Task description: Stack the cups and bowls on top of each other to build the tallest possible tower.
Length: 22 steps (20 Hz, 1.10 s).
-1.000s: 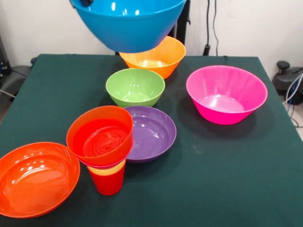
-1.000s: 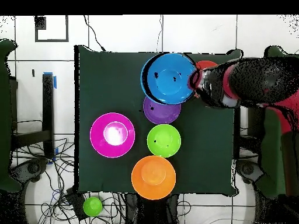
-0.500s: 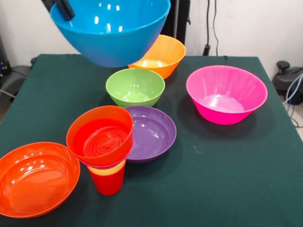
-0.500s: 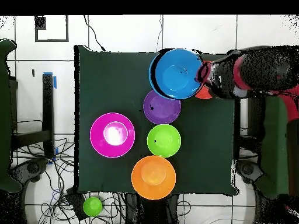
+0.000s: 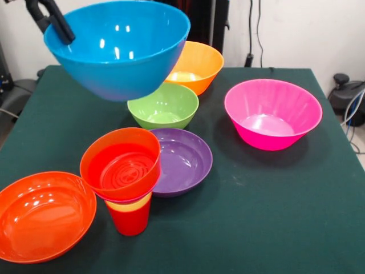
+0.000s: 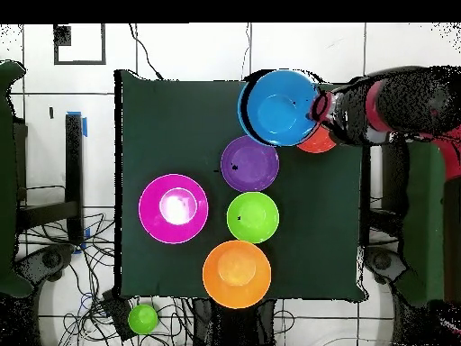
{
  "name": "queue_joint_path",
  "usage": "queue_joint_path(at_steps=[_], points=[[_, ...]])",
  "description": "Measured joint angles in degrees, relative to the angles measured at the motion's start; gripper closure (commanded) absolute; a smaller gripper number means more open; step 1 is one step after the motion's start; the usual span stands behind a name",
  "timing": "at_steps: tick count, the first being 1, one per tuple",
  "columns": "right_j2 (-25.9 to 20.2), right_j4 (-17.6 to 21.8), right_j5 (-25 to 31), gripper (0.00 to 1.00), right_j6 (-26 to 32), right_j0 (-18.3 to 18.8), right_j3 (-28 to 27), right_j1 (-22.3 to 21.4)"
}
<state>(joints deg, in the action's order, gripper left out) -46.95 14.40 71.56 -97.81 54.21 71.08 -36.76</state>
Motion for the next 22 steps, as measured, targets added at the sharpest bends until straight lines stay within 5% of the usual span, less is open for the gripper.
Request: queue_joint_path(at_steps=[22], points=[[-0.15,3.15,0.0,1.0,4.51,0.38,-6.49,6.98]])
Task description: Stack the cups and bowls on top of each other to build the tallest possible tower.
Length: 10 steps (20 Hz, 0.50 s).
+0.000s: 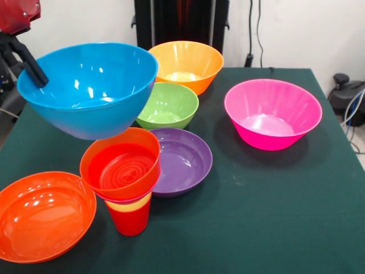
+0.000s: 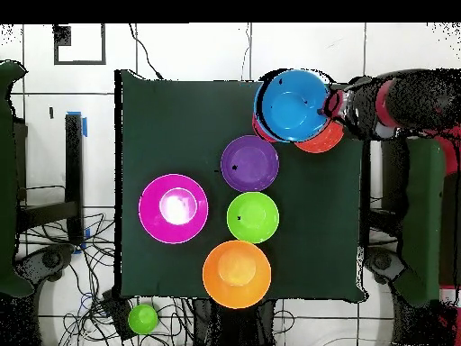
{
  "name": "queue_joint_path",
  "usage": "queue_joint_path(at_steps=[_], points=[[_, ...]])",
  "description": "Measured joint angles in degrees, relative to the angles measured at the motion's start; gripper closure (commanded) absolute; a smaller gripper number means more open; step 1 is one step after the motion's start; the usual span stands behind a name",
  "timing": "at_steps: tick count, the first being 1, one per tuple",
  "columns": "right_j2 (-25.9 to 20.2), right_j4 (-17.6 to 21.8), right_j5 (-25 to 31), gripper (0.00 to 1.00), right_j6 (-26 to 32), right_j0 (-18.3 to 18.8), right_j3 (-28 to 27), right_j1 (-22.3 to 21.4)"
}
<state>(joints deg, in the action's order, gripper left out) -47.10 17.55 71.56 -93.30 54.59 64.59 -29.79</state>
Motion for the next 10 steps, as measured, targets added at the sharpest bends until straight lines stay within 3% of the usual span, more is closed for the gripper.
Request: queue_joint_path(at_steps=[10], points=[[-0.04,0.0,0.01,1.0,0.0,0.0,0.02,-1.74]])
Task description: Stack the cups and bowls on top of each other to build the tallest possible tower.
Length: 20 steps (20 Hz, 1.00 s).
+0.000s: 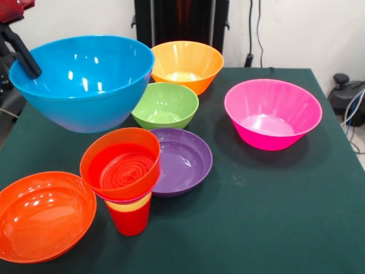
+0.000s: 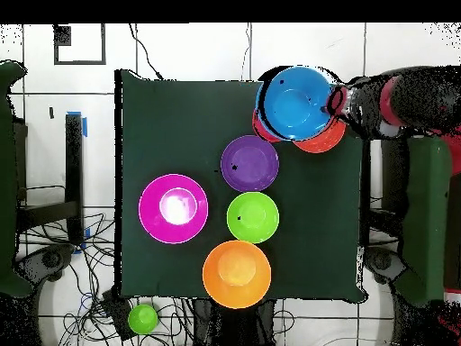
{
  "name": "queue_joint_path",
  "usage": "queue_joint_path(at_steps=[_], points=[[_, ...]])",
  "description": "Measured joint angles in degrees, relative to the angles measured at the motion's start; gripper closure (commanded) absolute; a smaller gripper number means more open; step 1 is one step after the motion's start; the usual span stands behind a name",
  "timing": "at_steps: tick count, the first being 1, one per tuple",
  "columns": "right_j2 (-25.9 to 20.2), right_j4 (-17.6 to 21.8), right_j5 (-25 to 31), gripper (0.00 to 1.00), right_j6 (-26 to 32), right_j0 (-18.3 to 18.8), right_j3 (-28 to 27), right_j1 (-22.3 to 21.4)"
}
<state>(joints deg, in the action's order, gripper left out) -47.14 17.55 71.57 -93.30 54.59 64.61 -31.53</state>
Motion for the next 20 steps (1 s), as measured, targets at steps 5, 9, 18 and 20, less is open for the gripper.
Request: queue_joint_path(at_steps=[5,9,18,20], points=[[0.0,0.01,1.01,1.0,0.0,-0.59,-1.0,-0.79],[0.0,0.0,1.75,1.0,0.0,-1.06,-1.68,-1.22],[0.0,0.0,1.85,1.0,0.0,-2.15,-2.63,-1.05],[-0.01,0.0,1.85,1.0,0.0,-2.23,-2.63,-1.01]])
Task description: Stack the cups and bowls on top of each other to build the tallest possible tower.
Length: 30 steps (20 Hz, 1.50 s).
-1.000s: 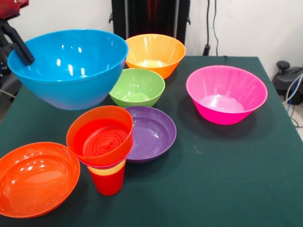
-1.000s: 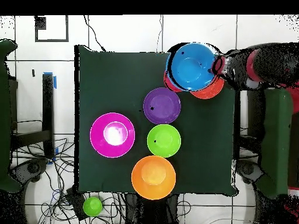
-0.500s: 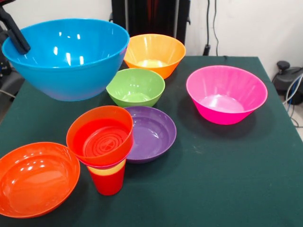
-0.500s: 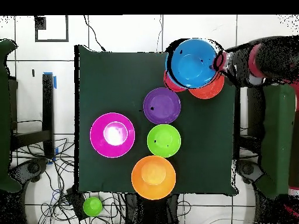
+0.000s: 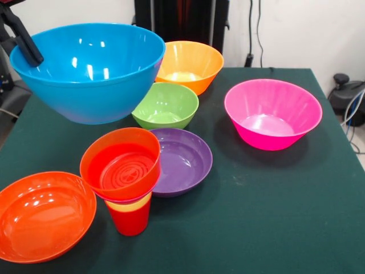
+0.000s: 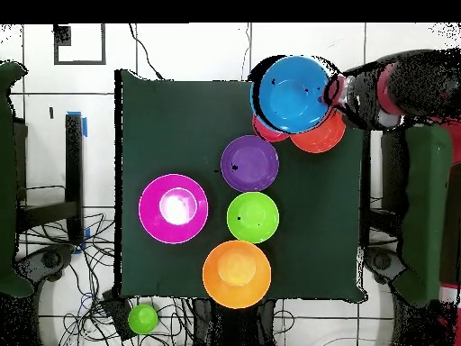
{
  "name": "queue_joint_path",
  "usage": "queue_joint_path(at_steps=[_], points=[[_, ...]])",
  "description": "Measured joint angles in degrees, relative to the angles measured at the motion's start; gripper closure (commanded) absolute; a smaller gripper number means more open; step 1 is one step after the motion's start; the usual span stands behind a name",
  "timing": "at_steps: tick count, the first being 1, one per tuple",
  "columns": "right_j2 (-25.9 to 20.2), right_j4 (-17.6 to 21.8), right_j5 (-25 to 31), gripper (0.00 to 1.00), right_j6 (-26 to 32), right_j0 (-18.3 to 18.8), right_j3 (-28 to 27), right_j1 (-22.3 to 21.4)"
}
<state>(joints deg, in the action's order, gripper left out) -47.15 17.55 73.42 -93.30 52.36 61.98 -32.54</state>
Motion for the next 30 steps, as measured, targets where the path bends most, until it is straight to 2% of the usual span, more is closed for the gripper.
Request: queue_joint_path(at_steps=[15,30], points=[[0.01,0.26,0.0,1.0,0.0,-0.15,-0.23,0.88],[0.02,1.16,-2.33,1.0,0.0,-0.15,-0.31,5.06]])
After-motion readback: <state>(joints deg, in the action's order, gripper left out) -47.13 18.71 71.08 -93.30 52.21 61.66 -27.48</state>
